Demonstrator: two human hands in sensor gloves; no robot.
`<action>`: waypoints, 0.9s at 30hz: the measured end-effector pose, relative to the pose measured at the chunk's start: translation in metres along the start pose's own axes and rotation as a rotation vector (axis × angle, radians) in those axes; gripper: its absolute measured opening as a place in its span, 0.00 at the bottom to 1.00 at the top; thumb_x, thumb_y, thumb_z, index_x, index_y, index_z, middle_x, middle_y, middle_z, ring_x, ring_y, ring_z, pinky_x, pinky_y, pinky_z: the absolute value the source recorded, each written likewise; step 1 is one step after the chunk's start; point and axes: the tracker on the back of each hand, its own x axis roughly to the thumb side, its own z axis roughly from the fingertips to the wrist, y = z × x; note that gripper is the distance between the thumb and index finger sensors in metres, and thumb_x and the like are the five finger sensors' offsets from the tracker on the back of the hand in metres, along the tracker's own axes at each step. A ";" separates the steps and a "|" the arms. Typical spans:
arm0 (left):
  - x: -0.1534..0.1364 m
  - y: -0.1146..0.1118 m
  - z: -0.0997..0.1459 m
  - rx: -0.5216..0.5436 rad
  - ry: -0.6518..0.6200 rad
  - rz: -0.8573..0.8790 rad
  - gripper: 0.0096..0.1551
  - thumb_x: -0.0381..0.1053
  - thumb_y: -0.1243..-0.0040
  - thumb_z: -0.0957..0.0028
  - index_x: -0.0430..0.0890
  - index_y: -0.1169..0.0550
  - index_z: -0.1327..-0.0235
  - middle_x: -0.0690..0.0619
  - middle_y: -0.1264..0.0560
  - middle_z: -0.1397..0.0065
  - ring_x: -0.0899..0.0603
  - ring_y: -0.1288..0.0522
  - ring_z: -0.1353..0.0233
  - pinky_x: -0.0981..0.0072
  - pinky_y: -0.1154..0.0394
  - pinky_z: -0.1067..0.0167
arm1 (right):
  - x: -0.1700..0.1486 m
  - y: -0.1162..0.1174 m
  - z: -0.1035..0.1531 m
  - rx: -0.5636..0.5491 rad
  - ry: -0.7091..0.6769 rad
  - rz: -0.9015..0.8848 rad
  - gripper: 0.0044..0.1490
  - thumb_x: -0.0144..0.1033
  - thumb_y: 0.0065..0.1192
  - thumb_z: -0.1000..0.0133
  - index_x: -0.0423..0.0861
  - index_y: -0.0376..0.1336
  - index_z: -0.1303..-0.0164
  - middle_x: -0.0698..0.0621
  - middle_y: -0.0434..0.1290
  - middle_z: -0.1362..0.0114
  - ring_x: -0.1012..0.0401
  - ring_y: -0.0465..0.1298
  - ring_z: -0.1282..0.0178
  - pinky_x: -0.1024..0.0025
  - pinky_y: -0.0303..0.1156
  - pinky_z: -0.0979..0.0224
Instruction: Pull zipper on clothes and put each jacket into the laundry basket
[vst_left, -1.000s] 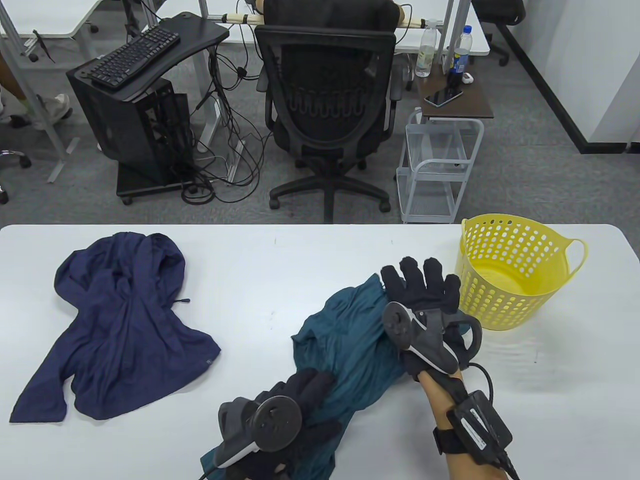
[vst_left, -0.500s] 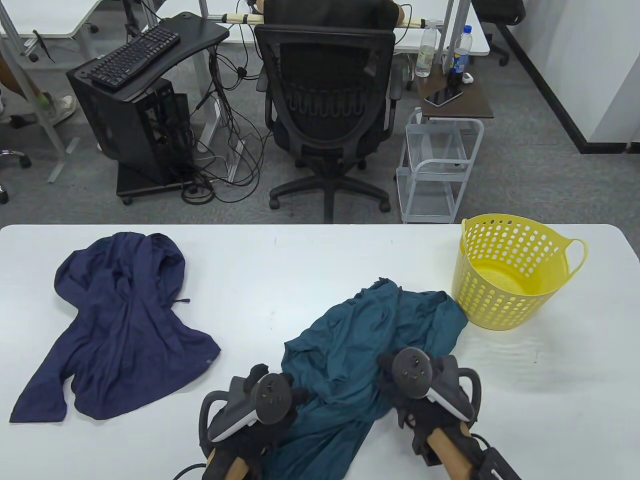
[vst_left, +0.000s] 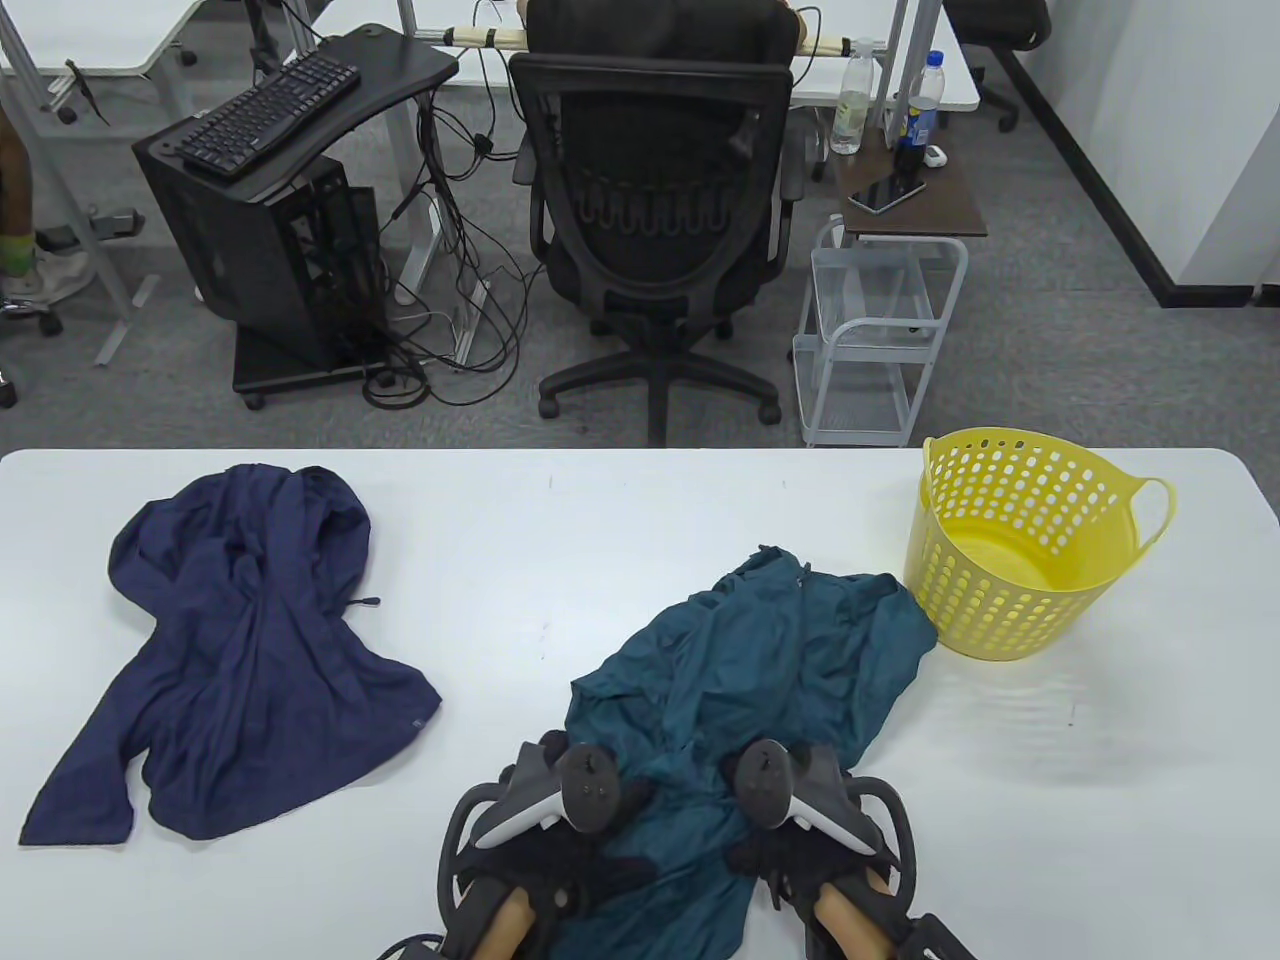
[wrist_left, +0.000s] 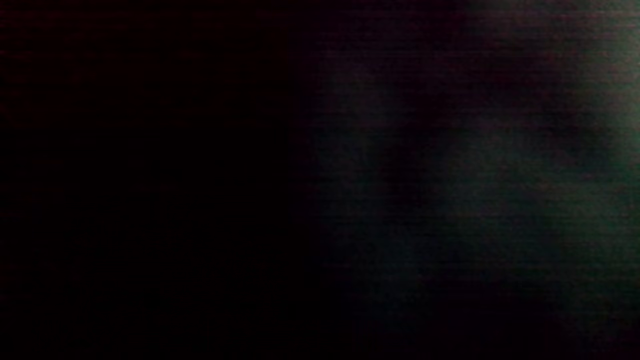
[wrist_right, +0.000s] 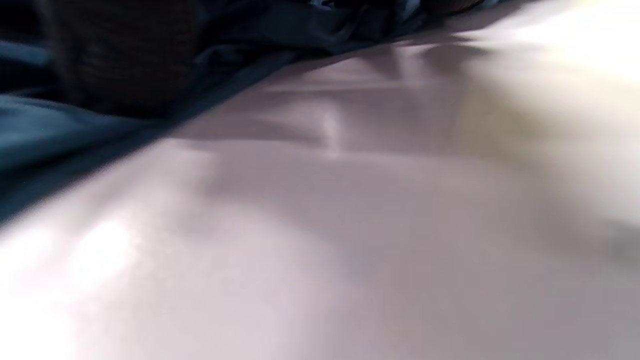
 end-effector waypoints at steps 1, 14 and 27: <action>-0.002 0.000 -0.003 0.001 0.022 0.006 0.43 0.73 0.60 0.61 0.75 0.45 0.24 0.66 0.63 0.12 0.41 0.77 0.19 0.31 0.69 0.27 | -0.005 -0.002 0.000 0.015 -0.001 -0.015 0.51 0.44 0.70 0.50 0.66 0.46 0.19 0.64 0.44 0.10 0.46 0.42 0.11 0.35 0.43 0.18; 0.018 -0.008 0.006 -0.090 -0.103 -0.018 0.37 0.73 0.60 0.58 0.75 0.32 0.30 0.66 0.55 0.12 0.40 0.72 0.18 0.33 0.64 0.26 | -0.081 -0.028 -0.003 -0.042 0.122 -0.089 0.34 0.23 0.66 0.43 0.67 0.63 0.33 0.69 0.57 0.15 0.57 0.50 0.11 0.35 0.46 0.19; -0.023 0.031 0.029 0.467 0.191 0.112 0.37 0.70 0.48 0.57 0.69 0.32 0.29 0.60 0.33 0.17 0.35 0.48 0.16 0.32 0.45 0.27 | 0.039 -0.094 0.032 -0.418 -0.041 0.045 0.40 0.49 0.73 0.47 0.59 0.62 0.23 0.56 0.61 0.12 0.47 0.60 0.14 0.38 0.56 0.21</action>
